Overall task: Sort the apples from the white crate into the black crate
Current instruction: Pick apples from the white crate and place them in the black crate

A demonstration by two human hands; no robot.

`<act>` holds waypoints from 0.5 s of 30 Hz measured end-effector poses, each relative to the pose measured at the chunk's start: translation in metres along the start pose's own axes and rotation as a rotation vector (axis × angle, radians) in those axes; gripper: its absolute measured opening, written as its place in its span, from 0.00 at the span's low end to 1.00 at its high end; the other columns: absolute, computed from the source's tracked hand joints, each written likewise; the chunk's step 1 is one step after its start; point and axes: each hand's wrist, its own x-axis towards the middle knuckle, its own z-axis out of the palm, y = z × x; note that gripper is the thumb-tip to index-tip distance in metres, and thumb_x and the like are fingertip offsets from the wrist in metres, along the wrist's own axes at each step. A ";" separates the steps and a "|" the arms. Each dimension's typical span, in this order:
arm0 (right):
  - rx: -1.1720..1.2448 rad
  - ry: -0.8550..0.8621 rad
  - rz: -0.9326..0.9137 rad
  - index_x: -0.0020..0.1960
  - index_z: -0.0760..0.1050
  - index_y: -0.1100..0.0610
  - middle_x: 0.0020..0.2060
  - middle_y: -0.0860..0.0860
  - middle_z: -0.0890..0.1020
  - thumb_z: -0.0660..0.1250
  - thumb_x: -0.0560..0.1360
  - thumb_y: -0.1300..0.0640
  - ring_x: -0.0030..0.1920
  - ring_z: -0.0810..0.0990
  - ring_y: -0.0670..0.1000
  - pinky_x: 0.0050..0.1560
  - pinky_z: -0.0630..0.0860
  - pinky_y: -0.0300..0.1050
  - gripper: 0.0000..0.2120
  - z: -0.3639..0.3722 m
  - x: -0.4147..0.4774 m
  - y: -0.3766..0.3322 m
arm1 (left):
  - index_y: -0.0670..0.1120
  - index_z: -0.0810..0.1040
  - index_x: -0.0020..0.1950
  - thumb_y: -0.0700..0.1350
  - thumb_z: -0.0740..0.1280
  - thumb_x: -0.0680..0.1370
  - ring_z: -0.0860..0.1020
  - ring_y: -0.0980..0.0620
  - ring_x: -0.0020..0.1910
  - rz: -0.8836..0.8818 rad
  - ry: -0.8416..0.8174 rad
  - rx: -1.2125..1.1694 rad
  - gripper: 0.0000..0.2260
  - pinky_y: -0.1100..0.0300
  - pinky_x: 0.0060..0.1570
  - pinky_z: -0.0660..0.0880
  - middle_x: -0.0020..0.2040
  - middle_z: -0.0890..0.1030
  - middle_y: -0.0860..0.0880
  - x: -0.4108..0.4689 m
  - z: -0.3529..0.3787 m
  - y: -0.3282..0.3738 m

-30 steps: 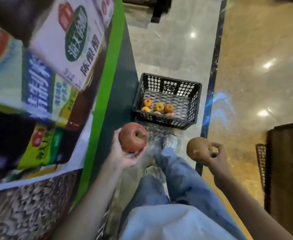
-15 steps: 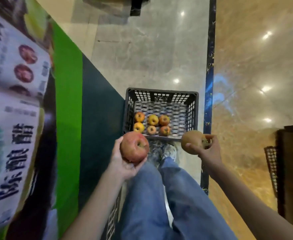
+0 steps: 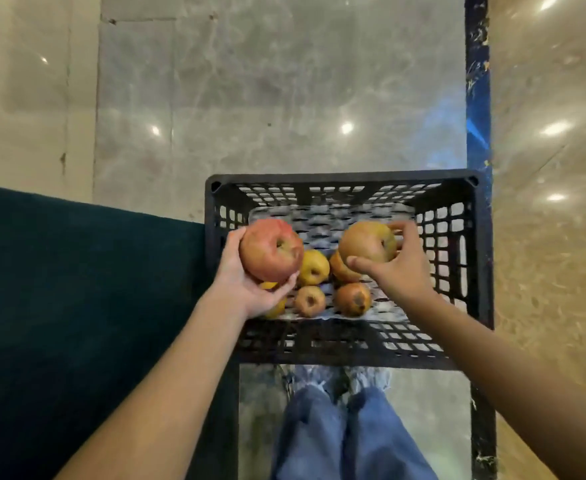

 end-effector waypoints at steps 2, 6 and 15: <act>-0.042 0.010 -0.041 0.61 0.65 0.54 0.53 0.51 0.72 0.79 0.61 0.52 0.53 0.72 0.52 0.50 0.69 0.46 0.34 0.034 0.036 0.020 | 0.46 0.75 0.62 0.63 0.71 0.65 0.77 0.38 0.55 0.028 -0.005 0.016 0.31 0.51 0.35 0.78 0.60 0.77 0.41 0.052 0.010 0.016; -0.156 -0.017 -0.084 0.64 0.64 0.55 0.58 0.55 0.74 0.79 0.60 0.49 0.59 0.73 0.56 0.57 0.71 0.50 0.38 0.090 0.096 0.057 | 0.47 0.75 0.62 0.61 0.71 0.67 0.76 0.39 0.49 0.092 0.008 0.040 0.28 0.47 0.36 0.77 0.58 0.78 0.42 0.133 0.022 0.034; -0.405 -0.095 -0.139 0.72 0.58 0.52 0.67 0.57 0.69 0.76 0.64 0.45 0.67 0.68 0.58 0.63 0.68 0.48 0.43 0.141 0.160 0.081 | 0.47 0.73 0.55 0.57 0.73 0.70 0.74 0.41 0.43 0.256 0.161 0.191 0.21 0.40 0.49 0.77 0.44 0.75 0.44 0.202 0.035 0.067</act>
